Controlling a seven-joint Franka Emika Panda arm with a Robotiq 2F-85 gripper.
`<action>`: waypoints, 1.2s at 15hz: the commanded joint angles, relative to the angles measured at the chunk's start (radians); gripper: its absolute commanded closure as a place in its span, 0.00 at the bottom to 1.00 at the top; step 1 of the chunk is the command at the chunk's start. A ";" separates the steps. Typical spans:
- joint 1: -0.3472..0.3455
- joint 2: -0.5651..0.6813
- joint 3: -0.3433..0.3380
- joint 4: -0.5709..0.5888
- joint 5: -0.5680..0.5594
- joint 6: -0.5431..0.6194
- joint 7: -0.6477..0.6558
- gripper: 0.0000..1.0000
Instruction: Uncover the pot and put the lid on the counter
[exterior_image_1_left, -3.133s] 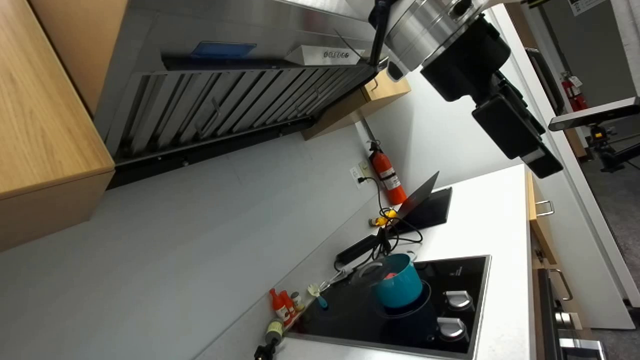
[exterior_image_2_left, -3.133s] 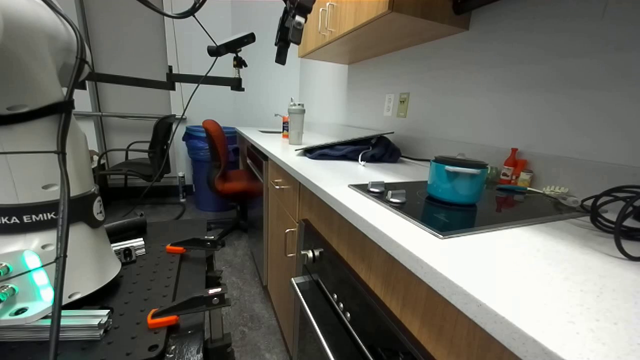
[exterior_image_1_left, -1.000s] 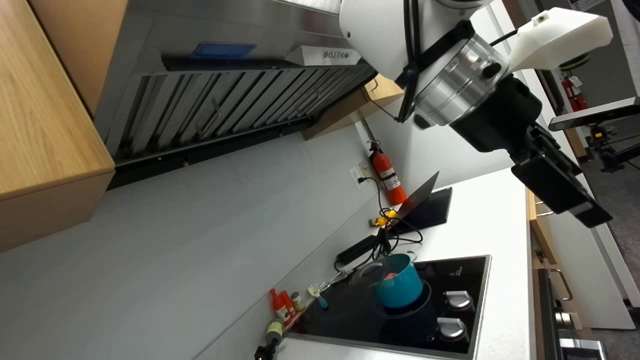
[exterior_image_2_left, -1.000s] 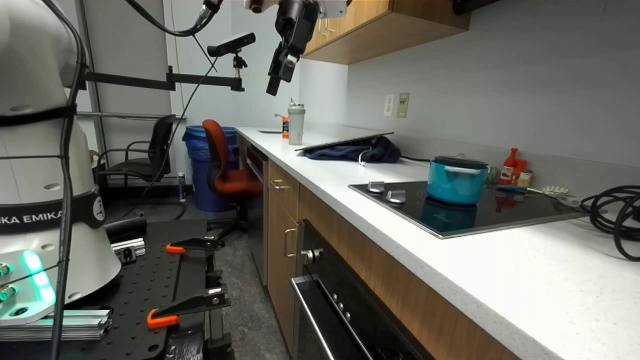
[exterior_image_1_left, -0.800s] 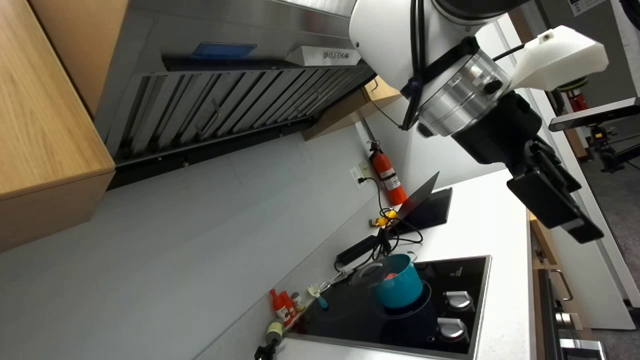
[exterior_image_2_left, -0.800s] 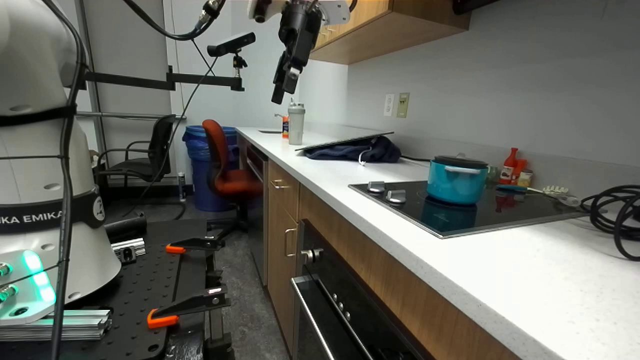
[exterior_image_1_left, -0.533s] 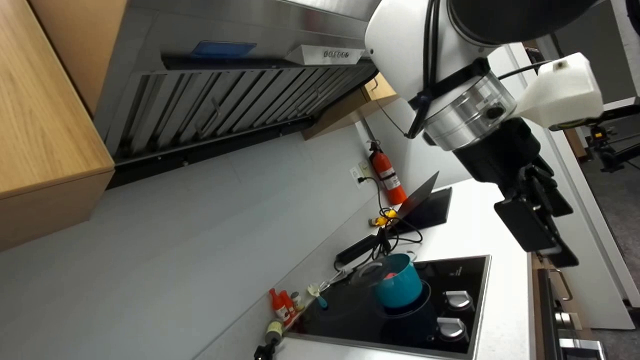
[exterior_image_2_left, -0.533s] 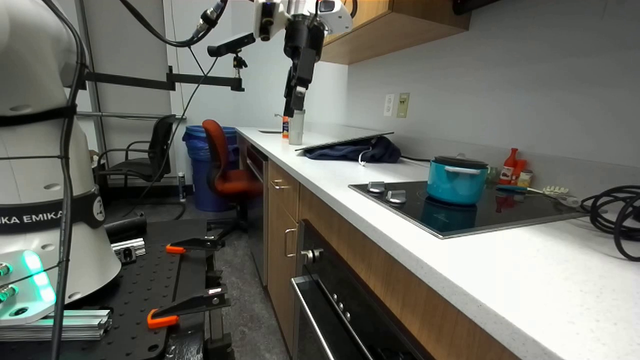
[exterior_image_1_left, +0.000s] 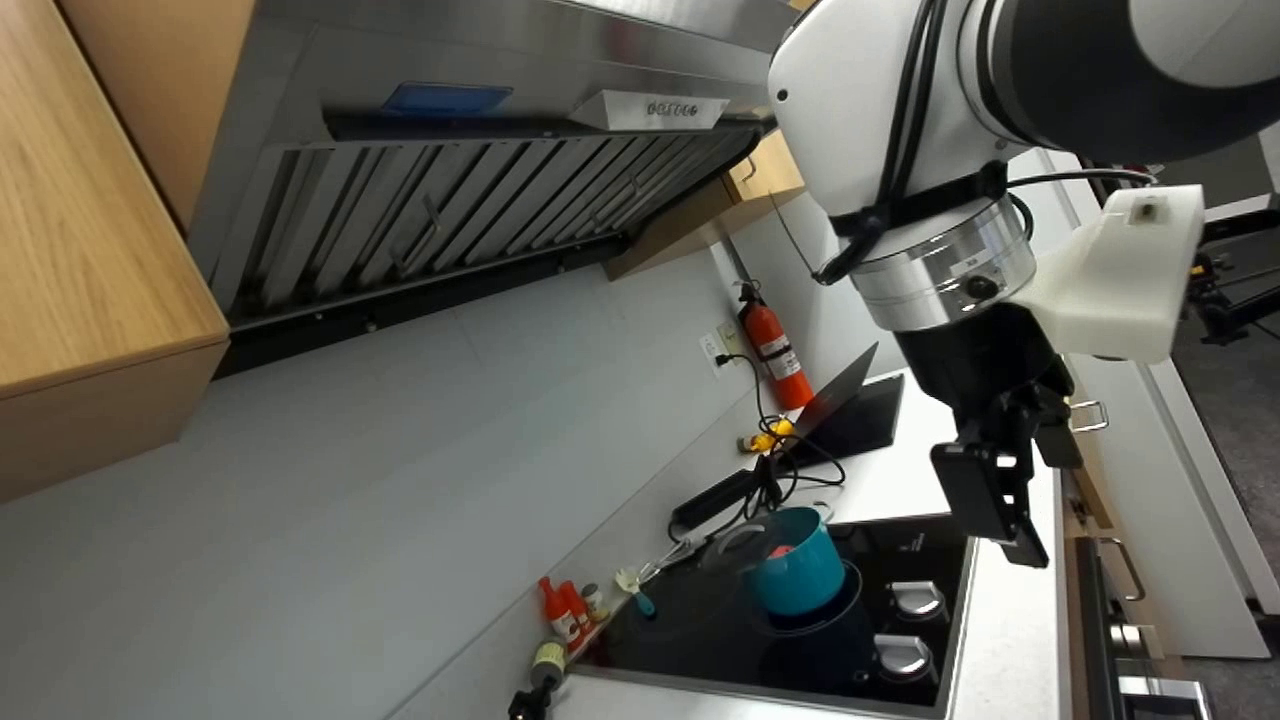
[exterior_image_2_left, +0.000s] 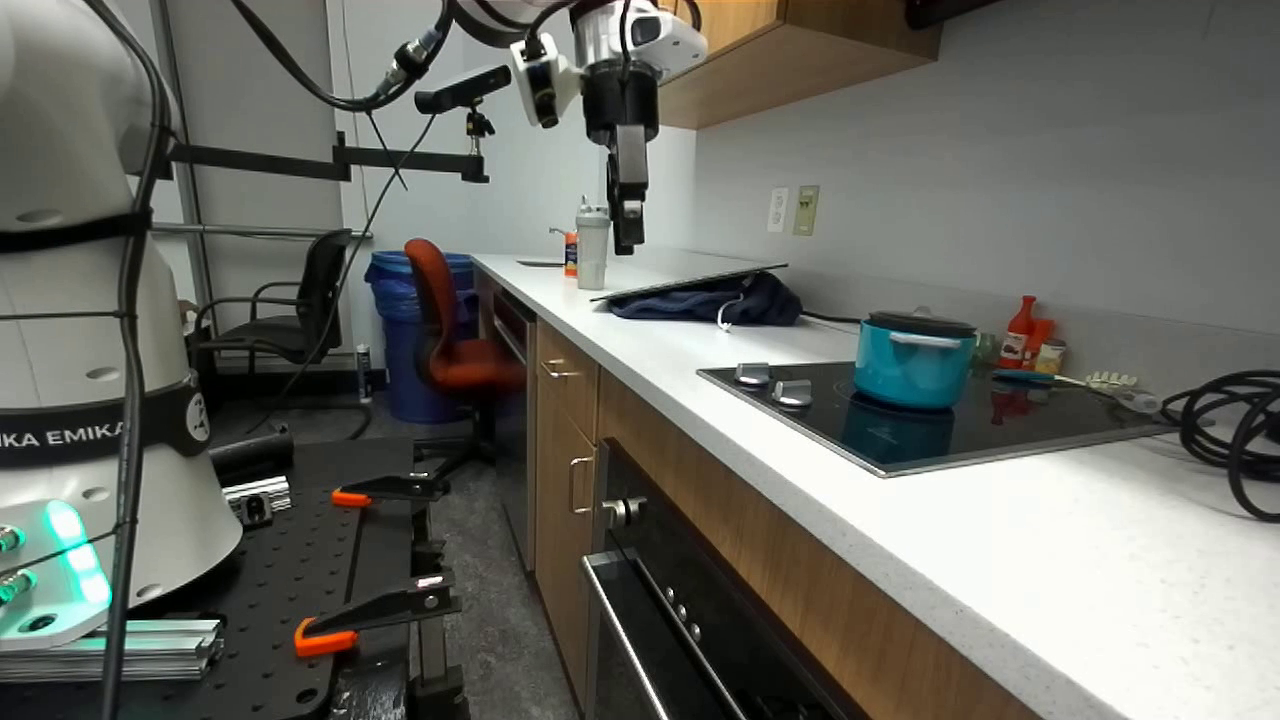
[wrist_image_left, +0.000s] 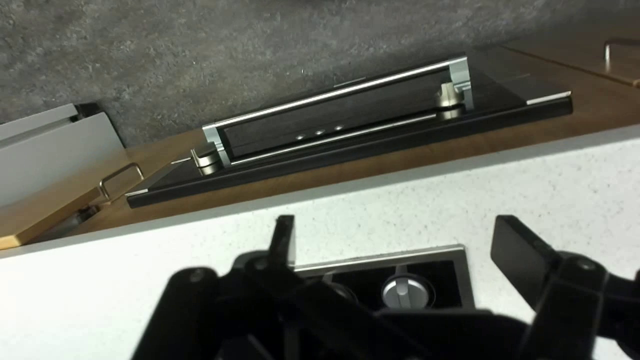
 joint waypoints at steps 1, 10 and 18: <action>-0.039 -0.019 0.019 -0.002 -0.082 0.061 0.091 0.00; -0.039 -0.002 0.004 0.010 -0.107 0.056 0.091 0.00; -0.064 0.049 0.012 0.027 -0.260 0.077 0.045 0.00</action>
